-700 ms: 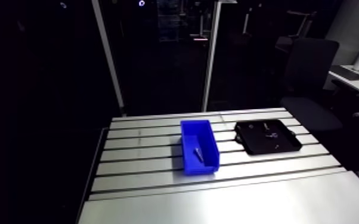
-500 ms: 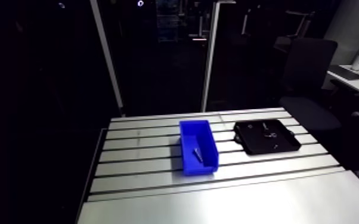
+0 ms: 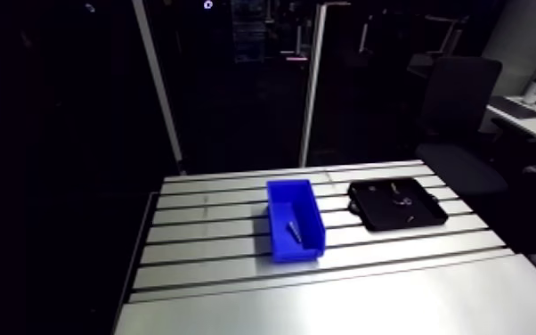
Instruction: Pick up the M10 bolt from the tray and put it into the blue bin.
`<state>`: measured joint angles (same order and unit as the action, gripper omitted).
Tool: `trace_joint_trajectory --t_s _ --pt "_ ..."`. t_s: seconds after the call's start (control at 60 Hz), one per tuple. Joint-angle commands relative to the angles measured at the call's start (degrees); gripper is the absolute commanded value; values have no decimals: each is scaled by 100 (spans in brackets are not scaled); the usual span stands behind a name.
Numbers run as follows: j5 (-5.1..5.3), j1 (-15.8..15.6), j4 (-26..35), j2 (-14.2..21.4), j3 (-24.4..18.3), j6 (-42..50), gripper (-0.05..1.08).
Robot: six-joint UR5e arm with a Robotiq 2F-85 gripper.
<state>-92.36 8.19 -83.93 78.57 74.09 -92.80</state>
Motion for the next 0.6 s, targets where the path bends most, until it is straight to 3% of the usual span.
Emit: trace_joint_trajectory --t_s 0.017,0.4,0.6 --pt "-30 24 5 -12 -4 -13 1" --pt "-58 362 -177 -88 -4 -268 1" --pt "-41 756 -408 -297 -5 -573 1"
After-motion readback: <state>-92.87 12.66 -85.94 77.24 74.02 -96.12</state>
